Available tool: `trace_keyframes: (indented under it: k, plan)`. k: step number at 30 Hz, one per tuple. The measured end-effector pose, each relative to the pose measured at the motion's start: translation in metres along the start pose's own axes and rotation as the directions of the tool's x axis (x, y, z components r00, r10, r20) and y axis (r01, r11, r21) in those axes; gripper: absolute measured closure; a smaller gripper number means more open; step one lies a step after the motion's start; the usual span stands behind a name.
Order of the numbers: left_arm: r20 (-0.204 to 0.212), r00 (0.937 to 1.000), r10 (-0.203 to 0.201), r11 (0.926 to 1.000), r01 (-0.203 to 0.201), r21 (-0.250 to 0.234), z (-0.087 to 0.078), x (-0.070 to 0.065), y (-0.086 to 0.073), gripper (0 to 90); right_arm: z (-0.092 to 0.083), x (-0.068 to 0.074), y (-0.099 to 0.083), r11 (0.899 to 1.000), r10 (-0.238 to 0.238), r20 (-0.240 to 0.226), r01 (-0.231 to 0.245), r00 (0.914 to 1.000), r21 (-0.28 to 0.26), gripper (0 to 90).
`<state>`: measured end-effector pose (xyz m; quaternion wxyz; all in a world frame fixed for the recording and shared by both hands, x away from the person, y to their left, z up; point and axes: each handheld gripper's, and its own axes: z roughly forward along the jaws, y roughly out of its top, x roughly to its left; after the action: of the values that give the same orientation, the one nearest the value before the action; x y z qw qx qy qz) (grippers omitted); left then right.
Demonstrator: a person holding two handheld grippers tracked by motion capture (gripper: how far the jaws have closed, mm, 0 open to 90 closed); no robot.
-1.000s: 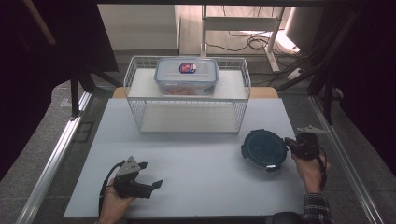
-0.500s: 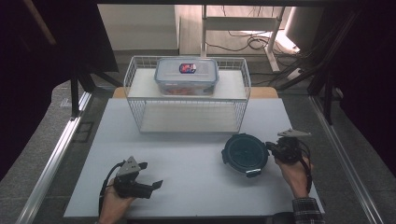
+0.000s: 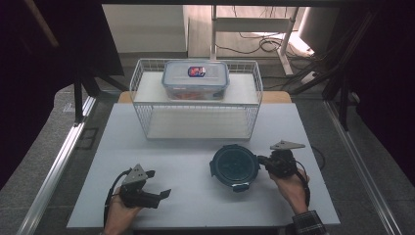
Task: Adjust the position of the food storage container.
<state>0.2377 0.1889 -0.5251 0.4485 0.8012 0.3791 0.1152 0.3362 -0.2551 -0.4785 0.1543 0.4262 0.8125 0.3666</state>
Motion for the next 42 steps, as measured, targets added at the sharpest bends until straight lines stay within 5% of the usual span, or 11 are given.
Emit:
trace_keyframes:
  k: [7, 20, 26, 32, 35, 42]
  plan:
    - [0.001, 1.0, 0.001, 1.0, -0.001, 0.0, 0.0, 0.0, 0.0, 7.6, 0.006, 0.025, 0.002, 0.999, -0.05, -0.043, 0.049, 0.9979, -0.01, 89.8]
    - [0.004, 1.0, 0.0, 1.0, 0.0, 0.0, 0.0, 0.0, 0.0, 7.6, 0.014, 0.062, 0.003, 0.997, -0.075, -0.159, 0.071, 0.9844, -0.03, 89.8]
    - [0.006, 1.0, -0.002, 1.0, 0.002, 0.003, 0.0, 0.0, 0.0, 7.5, 0.017, 0.081, 0.004, 0.987, -0.162, -0.154, 0.157, 0.9748, -0.041, 89.8]
    - [0.014, 0.9994, -0.031, 0.9995, 0.03, 0.008, -0.003, 0.002, 0.0, 9.7, 0.013, 0.083, 0.006, 0.978, -0.206, -0.146, 0.2, 0.9675, -0.057, 89.0]
    - [0.027, 0.9983, -0.051, 0.9987, 0.051, 0.004, -0.005, 0.004, 0.0, 9.8, 0.01, 0.084, 0.003, 0.97, -0.241, -0.134, 0.235, 0.9611, -0.058, 81.4]
    - [0.051, 0.9973, -0.054, 0.9985, 0.053, 0.016, -0.004, 0.003, 0.0, 9.6, 0.001, 0.077, -0.002, 0.977, -0.209, -0.162, 0.198, 0.9644, -0.08, 60.5]
